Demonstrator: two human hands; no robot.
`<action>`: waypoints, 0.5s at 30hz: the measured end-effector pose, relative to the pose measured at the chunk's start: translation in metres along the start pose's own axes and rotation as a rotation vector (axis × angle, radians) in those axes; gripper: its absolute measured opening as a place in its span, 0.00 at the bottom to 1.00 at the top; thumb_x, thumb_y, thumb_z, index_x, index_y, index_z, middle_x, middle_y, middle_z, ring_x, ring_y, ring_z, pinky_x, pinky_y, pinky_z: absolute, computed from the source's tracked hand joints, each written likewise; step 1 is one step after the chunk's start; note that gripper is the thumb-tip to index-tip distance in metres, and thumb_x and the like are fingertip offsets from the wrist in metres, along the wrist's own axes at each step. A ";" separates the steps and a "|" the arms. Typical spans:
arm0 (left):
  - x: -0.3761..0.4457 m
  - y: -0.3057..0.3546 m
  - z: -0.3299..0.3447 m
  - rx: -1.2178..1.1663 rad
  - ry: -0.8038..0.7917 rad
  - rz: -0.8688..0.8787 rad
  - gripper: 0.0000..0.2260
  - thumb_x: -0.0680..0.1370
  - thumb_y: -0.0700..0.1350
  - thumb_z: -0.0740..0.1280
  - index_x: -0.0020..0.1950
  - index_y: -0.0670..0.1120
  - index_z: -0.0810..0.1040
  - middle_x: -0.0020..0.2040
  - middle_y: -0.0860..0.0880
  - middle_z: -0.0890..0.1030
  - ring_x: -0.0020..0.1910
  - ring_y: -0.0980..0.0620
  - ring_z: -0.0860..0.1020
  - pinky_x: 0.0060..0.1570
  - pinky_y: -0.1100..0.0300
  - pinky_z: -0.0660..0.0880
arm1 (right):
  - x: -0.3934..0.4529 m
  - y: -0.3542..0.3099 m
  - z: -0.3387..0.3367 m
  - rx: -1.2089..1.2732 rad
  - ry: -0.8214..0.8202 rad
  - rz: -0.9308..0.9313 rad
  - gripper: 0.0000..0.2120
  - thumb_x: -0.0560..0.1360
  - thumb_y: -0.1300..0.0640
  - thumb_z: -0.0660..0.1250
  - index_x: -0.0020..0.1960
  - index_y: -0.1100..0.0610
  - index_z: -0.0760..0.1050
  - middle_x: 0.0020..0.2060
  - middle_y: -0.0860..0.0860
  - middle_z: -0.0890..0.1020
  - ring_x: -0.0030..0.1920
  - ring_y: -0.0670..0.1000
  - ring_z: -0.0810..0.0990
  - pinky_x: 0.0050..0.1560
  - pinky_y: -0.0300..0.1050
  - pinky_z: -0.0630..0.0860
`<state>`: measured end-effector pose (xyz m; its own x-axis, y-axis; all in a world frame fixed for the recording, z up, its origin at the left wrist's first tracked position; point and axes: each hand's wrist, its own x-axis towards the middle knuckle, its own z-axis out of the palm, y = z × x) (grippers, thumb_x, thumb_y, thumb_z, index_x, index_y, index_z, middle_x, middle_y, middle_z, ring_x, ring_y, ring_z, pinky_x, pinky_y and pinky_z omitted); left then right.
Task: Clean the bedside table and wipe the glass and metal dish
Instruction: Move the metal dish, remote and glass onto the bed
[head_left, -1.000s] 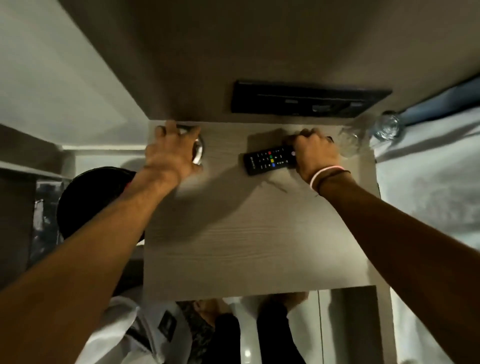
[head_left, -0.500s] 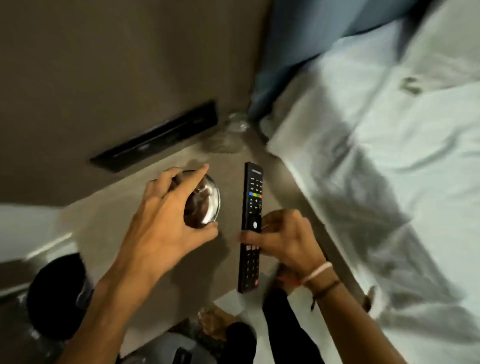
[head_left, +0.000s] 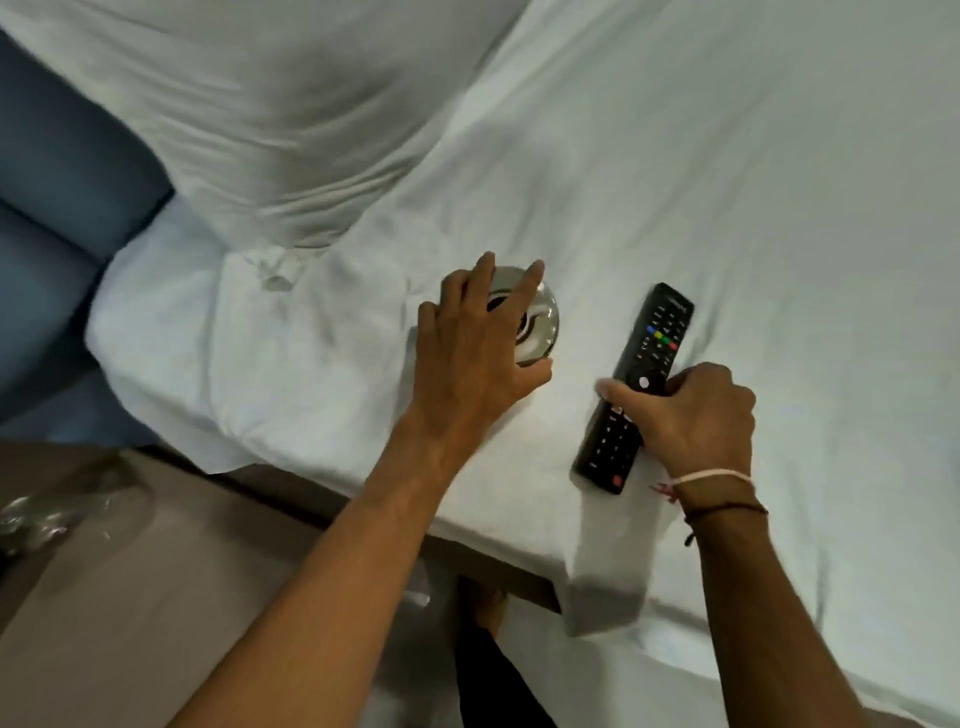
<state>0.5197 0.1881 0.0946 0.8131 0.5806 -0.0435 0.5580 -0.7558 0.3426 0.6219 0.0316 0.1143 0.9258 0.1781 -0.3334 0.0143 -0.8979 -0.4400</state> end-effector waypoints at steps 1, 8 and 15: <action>0.002 0.001 0.012 0.061 -0.009 0.019 0.38 0.72 0.64 0.67 0.79 0.58 0.59 0.80 0.44 0.61 0.75 0.42 0.65 0.63 0.44 0.69 | 0.004 0.002 0.002 -0.024 0.004 0.021 0.34 0.63 0.34 0.77 0.52 0.63 0.79 0.50 0.61 0.83 0.54 0.64 0.80 0.48 0.52 0.76; -0.071 -0.056 0.015 0.081 0.315 -0.030 0.43 0.74 0.75 0.55 0.82 0.52 0.55 0.82 0.40 0.54 0.82 0.43 0.53 0.72 0.38 0.61 | -0.044 -0.012 0.004 -0.205 0.228 -0.285 0.41 0.69 0.29 0.67 0.70 0.57 0.68 0.64 0.60 0.73 0.65 0.64 0.73 0.52 0.60 0.76; -0.239 -0.178 -0.019 0.270 0.343 -0.498 0.38 0.77 0.72 0.55 0.81 0.52 0.58 0.82 0.40 0.57 0.81 0.42 0.57 0.74 0.37 0.60 | -0.163 -0.107 0.105 0.098 -0.207 -1.010 0.26 0.77 0.48 0.69 0.71 0.58 0.71 0.64 0.57 0.75 0.65 0.56 0.74 0.62 0.28 0.66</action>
<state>0.2235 0.1897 0.0619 0.3736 0.9099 0.1805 0.9118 -0.3960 0.1091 0.4293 0.1413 0.1283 0.4163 0.9042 0.0958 0.7087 -0.2566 -0.6572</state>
